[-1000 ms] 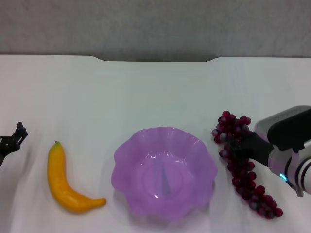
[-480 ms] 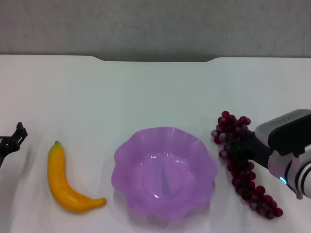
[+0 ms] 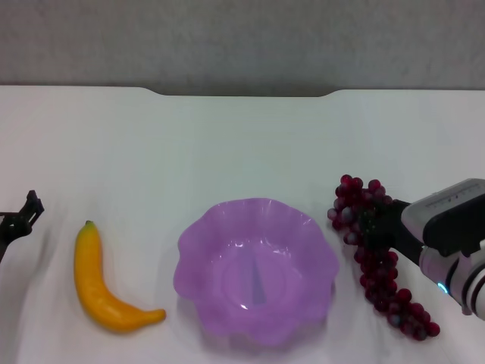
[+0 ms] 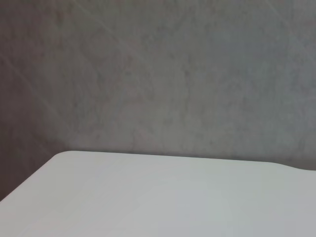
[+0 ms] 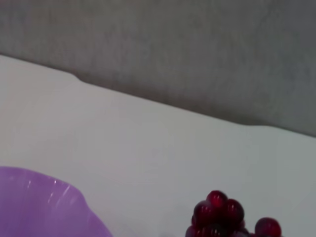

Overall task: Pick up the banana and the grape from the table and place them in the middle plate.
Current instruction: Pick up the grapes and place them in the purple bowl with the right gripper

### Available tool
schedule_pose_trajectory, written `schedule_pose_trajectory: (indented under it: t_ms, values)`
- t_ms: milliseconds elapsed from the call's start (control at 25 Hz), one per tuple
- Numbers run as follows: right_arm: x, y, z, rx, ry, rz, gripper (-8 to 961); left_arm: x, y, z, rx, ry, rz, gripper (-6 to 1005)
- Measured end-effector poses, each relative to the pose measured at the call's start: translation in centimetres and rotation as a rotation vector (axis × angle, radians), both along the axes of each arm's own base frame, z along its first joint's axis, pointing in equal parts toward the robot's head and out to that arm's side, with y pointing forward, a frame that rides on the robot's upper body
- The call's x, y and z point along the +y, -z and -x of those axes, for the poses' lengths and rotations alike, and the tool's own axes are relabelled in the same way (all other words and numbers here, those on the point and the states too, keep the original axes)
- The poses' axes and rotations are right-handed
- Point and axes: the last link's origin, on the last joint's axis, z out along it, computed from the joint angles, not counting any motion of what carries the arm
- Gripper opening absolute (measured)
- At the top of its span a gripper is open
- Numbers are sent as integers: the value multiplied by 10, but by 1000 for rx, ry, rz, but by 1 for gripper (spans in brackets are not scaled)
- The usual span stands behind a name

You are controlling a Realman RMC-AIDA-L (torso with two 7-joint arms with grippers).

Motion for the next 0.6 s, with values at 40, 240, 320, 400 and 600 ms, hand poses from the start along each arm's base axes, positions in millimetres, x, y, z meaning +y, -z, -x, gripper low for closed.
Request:
schedule_pose_trajectory:
  t_ms: [40, 240, 320, 400, 600]
  values:
    - [-1, 0, 0, 1, -3, -3, 279, 0, 0, 0, 0, -1, 0, 896]
    - [-3, 0, 1, 5, -18, -19, 271, 0, -1, 1, 2, -2, -1, 895]
    - [-4, 0, 2, 6, -28, -25, 268, 0, -1, 1, 2, -2, -1, 895]
    - [-5, 0, 2, 8, -37, -32, 261, 0, -1, 1, 2, -2, -1, 895]
    - [-8, 0, 6, 15, -82, -63, 254, 0, -1, 1, 2, -4, -2, 895]
